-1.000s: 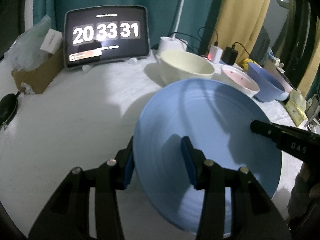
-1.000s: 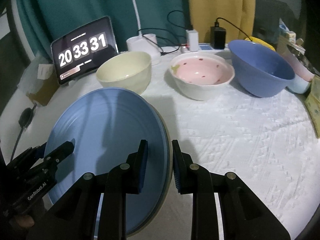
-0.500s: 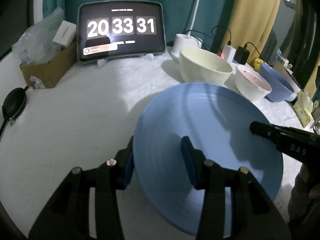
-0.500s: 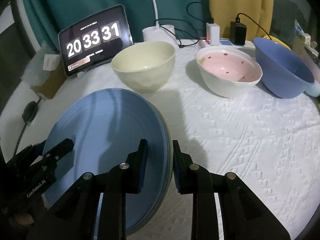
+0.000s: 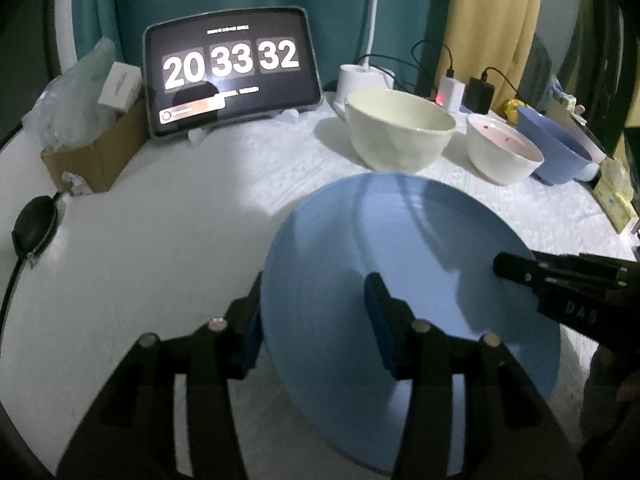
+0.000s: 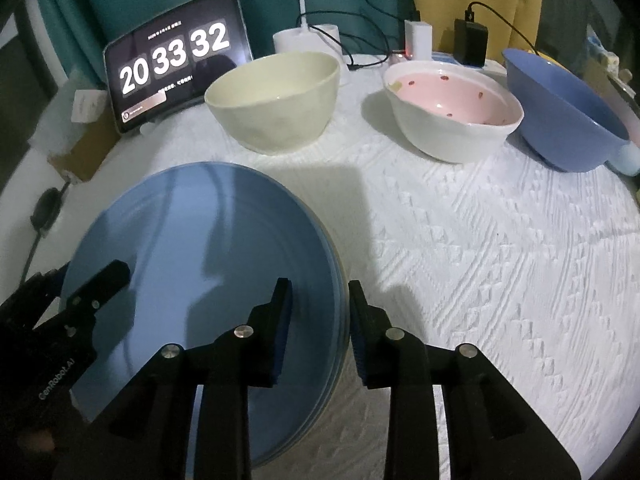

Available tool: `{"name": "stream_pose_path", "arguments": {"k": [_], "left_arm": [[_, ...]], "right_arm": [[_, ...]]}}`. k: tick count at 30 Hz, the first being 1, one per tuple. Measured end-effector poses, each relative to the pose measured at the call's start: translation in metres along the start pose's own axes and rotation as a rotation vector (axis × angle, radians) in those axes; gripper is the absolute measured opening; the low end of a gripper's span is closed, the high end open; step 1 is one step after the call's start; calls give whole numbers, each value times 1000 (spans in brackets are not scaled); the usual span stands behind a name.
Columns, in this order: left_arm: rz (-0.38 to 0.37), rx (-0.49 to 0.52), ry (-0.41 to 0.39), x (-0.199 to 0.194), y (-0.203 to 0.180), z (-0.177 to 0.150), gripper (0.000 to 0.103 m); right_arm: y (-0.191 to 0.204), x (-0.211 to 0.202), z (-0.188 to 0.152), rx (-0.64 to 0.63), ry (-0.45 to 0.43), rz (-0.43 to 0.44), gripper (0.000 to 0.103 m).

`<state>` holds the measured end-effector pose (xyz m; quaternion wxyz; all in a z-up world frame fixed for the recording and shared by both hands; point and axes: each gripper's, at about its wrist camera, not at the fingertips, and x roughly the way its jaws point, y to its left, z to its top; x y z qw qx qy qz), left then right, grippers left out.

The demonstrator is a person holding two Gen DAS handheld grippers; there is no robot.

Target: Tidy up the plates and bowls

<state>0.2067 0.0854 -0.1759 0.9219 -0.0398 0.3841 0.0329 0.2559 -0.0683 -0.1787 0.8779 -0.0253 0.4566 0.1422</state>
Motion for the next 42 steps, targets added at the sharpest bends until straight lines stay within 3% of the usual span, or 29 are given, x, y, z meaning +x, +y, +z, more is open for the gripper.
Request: {"name": "stream_pose_path", "arguments": {"k": [6, 14, 18, 26, 37, 42], "left_arm": [[-17, -18, 22, 4, -1, 1, 60], [6, -25, 44, 0, -4, 1, 61], [56, -11, 5, -13, -6, 4, 62], [49, -16, -46, -42, -11, 18, 62], [17, 33, -103, -63, -58, 33, 63], [-13, 67, -125, -68, -89, 41, 64]], "right_arm": [[-2, 0, -2, -3, -1, 12, 31], [-7, -10, -1, -5, -17, 0, 31], [-15, -23, 1, -5, -46, -8, 31], [-33, -53, 5, 4, -109, -22, 32], [-66, -90, 7, 23, -184, -32, 32], [-92, -104, 7, 42, -218, -36, 41]]}}
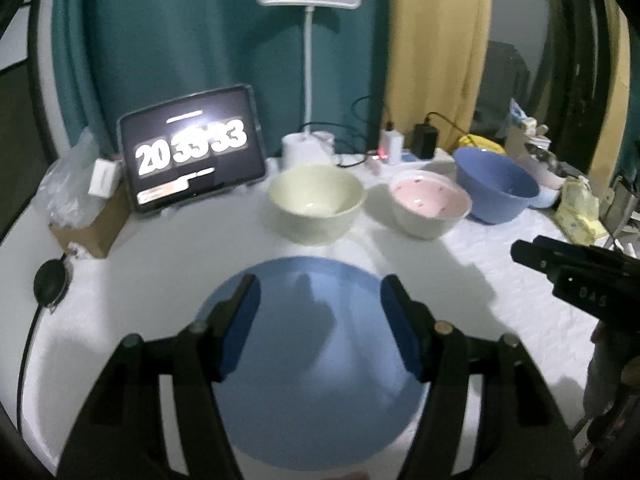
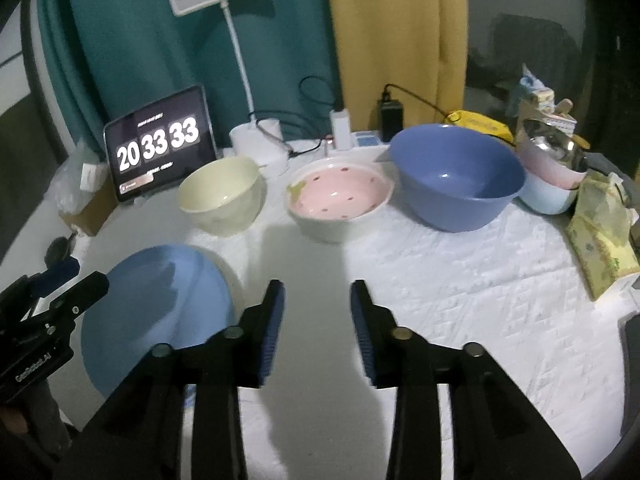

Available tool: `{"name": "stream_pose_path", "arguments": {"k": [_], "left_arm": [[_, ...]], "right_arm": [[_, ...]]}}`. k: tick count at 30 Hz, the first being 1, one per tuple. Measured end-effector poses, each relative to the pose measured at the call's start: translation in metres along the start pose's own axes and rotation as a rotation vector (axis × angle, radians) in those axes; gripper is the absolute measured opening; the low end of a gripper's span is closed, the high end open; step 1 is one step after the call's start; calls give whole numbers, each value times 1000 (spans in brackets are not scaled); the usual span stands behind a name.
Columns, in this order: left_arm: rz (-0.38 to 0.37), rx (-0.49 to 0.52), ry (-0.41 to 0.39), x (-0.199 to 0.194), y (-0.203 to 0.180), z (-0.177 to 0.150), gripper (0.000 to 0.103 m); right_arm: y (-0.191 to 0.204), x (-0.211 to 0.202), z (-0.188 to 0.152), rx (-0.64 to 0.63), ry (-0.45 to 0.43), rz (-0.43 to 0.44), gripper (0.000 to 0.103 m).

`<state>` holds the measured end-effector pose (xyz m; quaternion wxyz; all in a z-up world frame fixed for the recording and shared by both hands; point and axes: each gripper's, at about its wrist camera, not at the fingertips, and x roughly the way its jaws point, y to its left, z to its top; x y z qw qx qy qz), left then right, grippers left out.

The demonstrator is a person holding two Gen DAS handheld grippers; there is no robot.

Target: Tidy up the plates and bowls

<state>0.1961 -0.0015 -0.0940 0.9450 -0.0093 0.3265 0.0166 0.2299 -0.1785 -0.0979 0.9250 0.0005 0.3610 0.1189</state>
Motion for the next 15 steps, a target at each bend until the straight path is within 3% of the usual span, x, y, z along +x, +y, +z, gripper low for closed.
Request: {"name": "stream_pose_path", "arguments": {"k": [15], "left_arm": [[-38, 86, -9, 12, -83, 29, 65]], "right_arm": [[-83, -23, 8, 63, -64, -53, 47]]}}
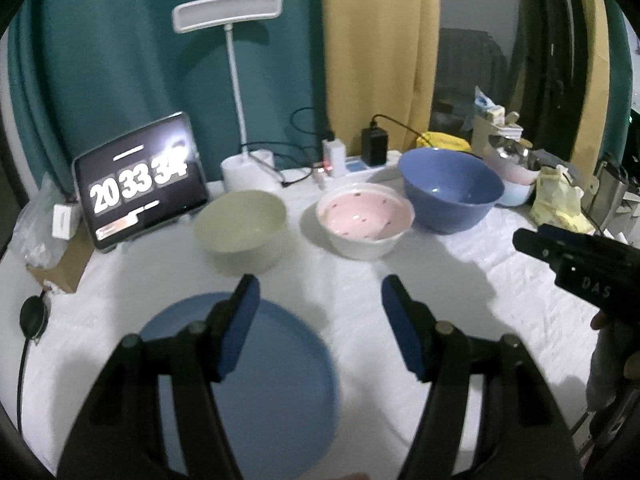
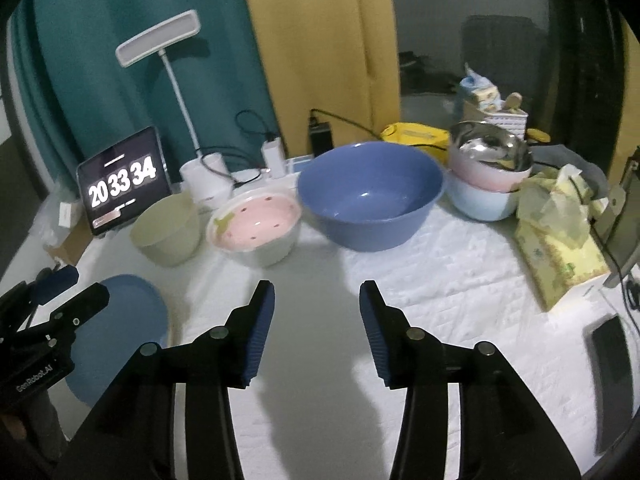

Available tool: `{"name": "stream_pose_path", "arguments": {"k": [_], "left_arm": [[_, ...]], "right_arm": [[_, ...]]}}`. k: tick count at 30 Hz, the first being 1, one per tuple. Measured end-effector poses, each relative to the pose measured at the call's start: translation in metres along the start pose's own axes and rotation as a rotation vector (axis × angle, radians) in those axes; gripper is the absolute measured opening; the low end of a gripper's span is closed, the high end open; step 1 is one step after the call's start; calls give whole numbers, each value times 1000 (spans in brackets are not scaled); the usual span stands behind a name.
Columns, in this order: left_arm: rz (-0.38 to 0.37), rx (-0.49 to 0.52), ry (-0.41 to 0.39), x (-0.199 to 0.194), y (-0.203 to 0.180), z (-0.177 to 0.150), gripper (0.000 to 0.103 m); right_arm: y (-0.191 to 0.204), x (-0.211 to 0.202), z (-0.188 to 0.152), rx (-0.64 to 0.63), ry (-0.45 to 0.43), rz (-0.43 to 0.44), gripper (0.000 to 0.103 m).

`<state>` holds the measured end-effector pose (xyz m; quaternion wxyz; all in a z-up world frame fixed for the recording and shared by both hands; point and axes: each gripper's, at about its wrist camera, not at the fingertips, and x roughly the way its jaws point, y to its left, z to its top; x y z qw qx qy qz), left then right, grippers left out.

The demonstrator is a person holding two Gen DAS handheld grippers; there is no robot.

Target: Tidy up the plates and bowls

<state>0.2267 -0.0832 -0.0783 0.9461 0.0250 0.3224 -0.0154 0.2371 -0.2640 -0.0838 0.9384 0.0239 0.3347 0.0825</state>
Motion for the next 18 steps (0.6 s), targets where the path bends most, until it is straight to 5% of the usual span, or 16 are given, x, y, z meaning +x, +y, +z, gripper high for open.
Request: {"name": "stream_pose_path", "arguments": {"k": [18], "left_arm": [[-126, 24, -66, 35, -69, 47, 65]], "right_arm": [[-54, 0, 26, 7, -50, -52, 47]]}}
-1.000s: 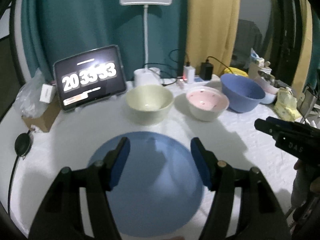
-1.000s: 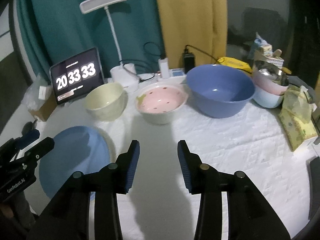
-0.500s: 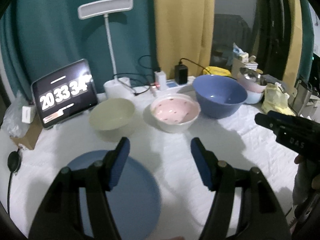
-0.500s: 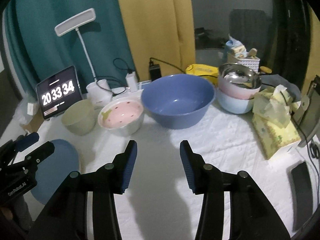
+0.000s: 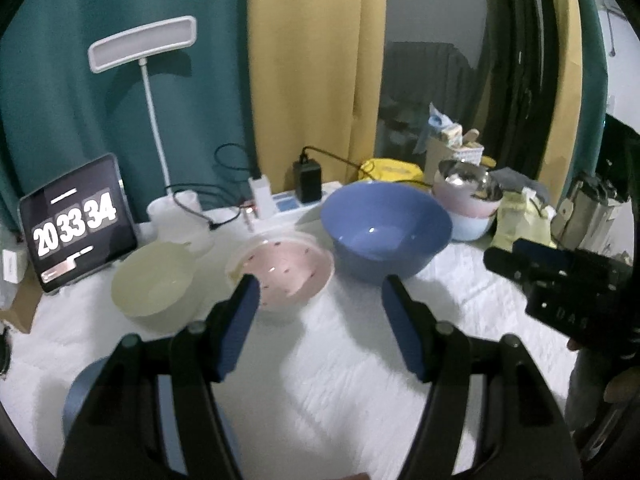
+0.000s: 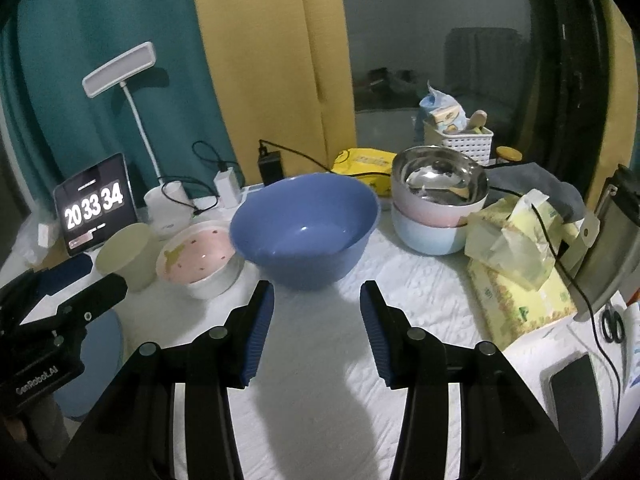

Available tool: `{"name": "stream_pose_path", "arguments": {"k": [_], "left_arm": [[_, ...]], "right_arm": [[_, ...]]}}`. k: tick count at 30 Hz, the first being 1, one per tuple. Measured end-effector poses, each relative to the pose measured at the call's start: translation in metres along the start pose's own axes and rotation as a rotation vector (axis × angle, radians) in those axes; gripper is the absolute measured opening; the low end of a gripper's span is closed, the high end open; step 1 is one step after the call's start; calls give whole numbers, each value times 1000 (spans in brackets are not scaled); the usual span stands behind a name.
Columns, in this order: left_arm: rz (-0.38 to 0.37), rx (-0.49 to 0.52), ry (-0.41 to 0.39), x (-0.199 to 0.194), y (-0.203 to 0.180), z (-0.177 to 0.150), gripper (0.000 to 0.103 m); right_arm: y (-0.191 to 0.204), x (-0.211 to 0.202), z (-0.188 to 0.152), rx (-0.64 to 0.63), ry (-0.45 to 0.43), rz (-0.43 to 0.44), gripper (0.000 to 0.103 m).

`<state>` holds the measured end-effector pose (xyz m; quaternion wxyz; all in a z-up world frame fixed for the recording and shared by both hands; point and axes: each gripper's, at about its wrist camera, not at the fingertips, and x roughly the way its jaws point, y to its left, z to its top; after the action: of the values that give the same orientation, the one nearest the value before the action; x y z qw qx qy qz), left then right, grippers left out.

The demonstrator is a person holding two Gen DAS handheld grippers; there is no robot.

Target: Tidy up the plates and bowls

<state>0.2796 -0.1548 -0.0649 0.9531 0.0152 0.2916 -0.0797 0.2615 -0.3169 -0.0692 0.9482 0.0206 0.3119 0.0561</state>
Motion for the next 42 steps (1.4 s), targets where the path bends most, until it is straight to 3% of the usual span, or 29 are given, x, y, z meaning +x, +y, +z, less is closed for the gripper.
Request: {"name": "stream_pose_path", "arguments": {"k": [3, 7, 20, 31, 42], "left_arm": [[-9, -6, -16, 11, -4, 6, 65], [-18, -17, -28, 27, -7, 13, 65], [-17, -9, -2, 88, -20, 22, 65], [-16, -20, 41, 117, -21, 18, 65], [35, 58, 31, 132, -35, 15, 65]], "right_arm": [[-5, 5, 6, -7, 2, -14, 48], [-13, 15, 14, -11, -4, -24, 56], [-38, 68, 35, 21, 23, -65, 57], [-51, 105, 27, 42, 78, -80, 57], [-55, 129, 15, 50, 126, -65, 55]]}}
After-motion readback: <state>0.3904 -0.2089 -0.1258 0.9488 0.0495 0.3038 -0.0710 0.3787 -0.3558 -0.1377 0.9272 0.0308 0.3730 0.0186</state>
